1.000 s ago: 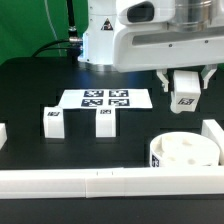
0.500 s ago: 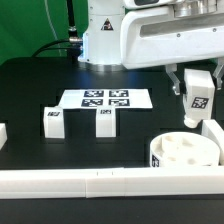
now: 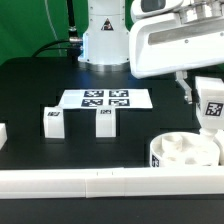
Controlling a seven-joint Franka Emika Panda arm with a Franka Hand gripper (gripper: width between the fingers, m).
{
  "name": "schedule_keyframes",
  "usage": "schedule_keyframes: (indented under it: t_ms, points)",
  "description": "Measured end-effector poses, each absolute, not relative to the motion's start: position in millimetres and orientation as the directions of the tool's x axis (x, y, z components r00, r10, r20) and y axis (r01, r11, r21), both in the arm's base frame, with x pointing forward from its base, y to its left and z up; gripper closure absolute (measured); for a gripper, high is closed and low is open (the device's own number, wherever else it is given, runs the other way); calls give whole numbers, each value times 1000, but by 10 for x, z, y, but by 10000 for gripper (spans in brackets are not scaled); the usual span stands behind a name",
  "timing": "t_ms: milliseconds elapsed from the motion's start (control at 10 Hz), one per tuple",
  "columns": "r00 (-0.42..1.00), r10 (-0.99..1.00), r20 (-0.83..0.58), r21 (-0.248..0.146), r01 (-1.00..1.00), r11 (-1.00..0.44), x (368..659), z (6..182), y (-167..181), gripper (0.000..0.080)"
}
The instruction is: Assemble stool
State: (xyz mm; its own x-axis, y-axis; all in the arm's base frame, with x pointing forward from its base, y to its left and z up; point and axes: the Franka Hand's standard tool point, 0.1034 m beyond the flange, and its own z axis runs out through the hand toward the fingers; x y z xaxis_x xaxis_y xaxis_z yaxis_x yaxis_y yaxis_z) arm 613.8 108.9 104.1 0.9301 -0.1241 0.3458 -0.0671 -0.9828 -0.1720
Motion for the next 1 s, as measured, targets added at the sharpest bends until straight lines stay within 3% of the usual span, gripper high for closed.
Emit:
schedule_keyframes:
  t_ms: [1000]
  points:
    - [937, -92, 337, -160, -39, -986, 6122, 828, 1099, 474]
